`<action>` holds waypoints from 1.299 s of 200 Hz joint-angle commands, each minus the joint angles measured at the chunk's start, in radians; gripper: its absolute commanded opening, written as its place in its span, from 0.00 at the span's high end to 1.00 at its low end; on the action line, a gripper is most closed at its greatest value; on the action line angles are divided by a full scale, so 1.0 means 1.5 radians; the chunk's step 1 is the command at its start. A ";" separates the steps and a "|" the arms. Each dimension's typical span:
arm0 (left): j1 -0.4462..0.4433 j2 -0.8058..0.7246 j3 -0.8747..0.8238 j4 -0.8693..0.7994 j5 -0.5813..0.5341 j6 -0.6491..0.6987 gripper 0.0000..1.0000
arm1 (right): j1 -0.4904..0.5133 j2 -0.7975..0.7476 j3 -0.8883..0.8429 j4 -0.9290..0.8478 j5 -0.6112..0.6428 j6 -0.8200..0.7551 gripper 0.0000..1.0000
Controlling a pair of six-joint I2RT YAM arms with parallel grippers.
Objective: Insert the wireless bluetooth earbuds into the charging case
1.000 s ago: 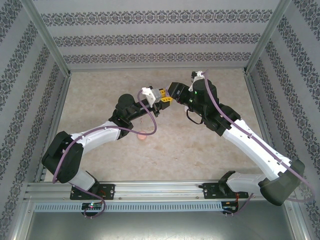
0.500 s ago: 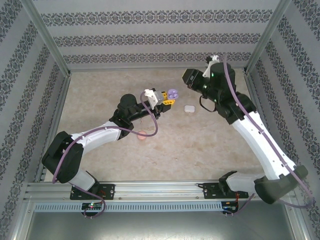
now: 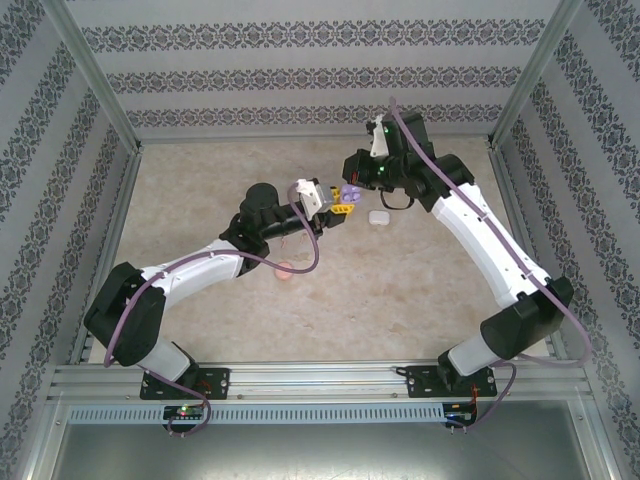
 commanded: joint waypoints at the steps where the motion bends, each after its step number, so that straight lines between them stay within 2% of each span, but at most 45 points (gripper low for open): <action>1: -0.007 0.011 0.026 0.012 -0.017 0.009 1.00 | 0.017 -0.072 -0.064 -0.054 -0.045 -0.025 0.99; 34: -0.007 0.027 0.035 0.023 -0.044 -0.014 1.00 | -0.013 -0.178 -0.163 -0.043 -0.040 -0.006 0.99; 76: -0.006 0.078 0.064 -0.016 -0.086 -0.093 1.00 | -0.097 -0.274 -0.261 0.009 0.071 0.040 0.95; 120: -0.006 0.182 0.147 -0.152 -0.160 -0.214 1.00 | -0.113 -0.313 -0.440 0.090 0.131 0.078 0.86; 135: -0.004 0.230 0.208 -0.246 -0.185 -0.266 1.00 | -0.114 -0.314 -0.489 0.111 0.133 0.091 0.83; 148: 0.001 0.281 0.275 -0.334 -0.184 -0.312 1.00 | -0.112 -0.318 -0.517 0.125 0.128 0.102 0.76; 178: 0.010 0.387 0.401 -0.448 -0.143 -0.413 1.00 | -0.108 -0.332 -0.532 0.122 0.132 0.106 0.56; 211: 0.016 0.447 0.436 -0.450 -0.116 -0.494 0.96 | -0.107 -0.347 -0.502 0.107 0.148 0.102 0.37; 240: 0.024 0.486 0.446 -0.456 -0.102 -0.557 0.92 | -0.106 -0.338 -0.453 0.093 0.157 0.114 0.29; 260: 0.033 0.514 0.454 -0.437 -0.082 -0.608 0.88 | -0.103 -0.322 -0.415 0.094 0.159 0.126 0.28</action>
